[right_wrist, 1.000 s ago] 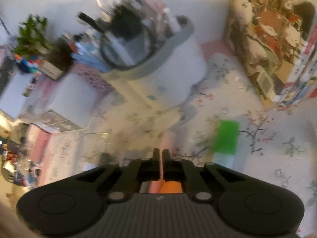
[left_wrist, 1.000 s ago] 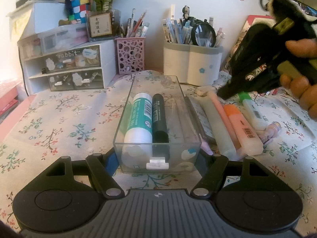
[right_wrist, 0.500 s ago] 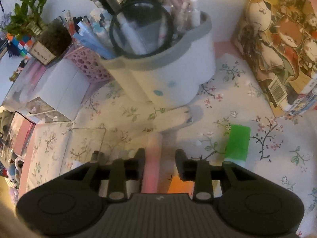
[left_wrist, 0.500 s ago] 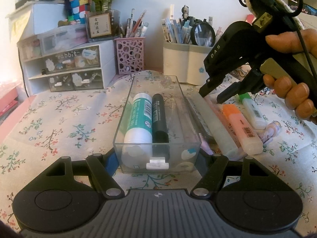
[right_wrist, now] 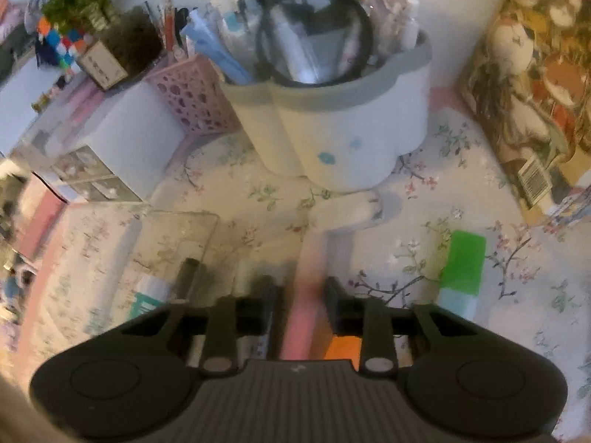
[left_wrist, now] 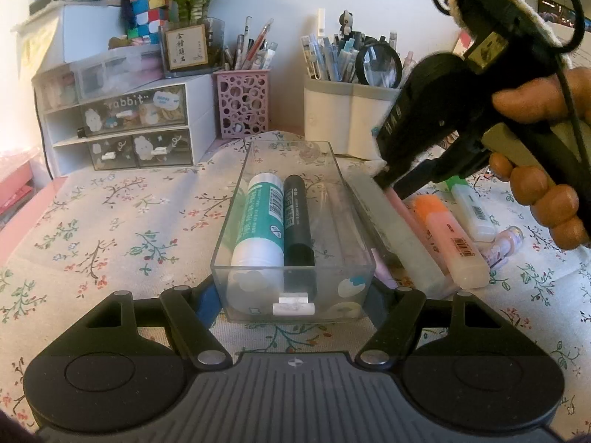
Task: Organize stationery
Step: 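Close the right gripper on the pink highlighter and lift it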
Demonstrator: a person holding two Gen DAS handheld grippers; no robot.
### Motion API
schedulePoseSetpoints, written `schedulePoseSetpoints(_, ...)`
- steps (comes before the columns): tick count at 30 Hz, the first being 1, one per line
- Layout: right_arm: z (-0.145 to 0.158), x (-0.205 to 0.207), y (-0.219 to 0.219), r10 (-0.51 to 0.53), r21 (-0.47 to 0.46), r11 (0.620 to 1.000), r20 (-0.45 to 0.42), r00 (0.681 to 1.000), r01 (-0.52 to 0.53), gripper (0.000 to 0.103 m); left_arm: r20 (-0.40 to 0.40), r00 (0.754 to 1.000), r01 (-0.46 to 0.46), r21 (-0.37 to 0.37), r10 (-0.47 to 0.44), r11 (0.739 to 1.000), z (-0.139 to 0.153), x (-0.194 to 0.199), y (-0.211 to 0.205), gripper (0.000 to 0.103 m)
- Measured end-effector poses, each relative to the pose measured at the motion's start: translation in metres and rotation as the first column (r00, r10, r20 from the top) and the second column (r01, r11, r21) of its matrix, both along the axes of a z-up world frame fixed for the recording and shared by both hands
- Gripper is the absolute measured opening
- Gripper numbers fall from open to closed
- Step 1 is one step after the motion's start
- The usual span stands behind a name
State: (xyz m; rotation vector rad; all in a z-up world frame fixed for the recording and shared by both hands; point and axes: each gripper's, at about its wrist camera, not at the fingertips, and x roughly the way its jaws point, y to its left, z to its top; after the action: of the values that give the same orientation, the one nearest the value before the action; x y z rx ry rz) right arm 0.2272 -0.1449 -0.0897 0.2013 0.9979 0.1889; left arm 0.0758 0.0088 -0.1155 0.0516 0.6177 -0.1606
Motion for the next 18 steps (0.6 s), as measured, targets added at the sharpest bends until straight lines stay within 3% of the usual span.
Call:
schedulePoseSetpoints(2,0.000,0.000,0.001,0.015,-0.018,1.000,0.008,1.000,-0.015,0.009,0.000,1.000,0.000,0.000,0.000,1.000,0.000,0.000,0.000,0.072)
schedulePoseSetpoints(5,-0.001,0.002,-0.010,-0.010,0.032,0.999,0.000,1.000,0.010,0.009,0.000,1.000,0.000,0.000,0.000,1.000,0.000,0.000,0.000,0.072)
schedulePoseSetpoints(10,0.001,-0.003,-0.001,0.002,-0.014,1.000,0.012,1.000,-0.002,0.009,0.000,1.000,0.000,0.000,0.000,1.000,0.000,0.000,0.000,0.072)
schedulePoseSetpoints(14,-0.002,-0.001,-0.014,-0.041,0.115,0.992,-0.015,0.999,0.043,0.009,0.001,1.000,0.000,0.003,0.000,1.000,0.000,0.000,0.000,0.072)
schedulePoseSetpoints(18,0.001,-0.008,-0.020,-0.064,0.142,0.988,0.001,0.998,0.063,0.009,0.001,1.000,0.001,0.002,-0.001,1.000,0.000,0.000,0.000,0.072)
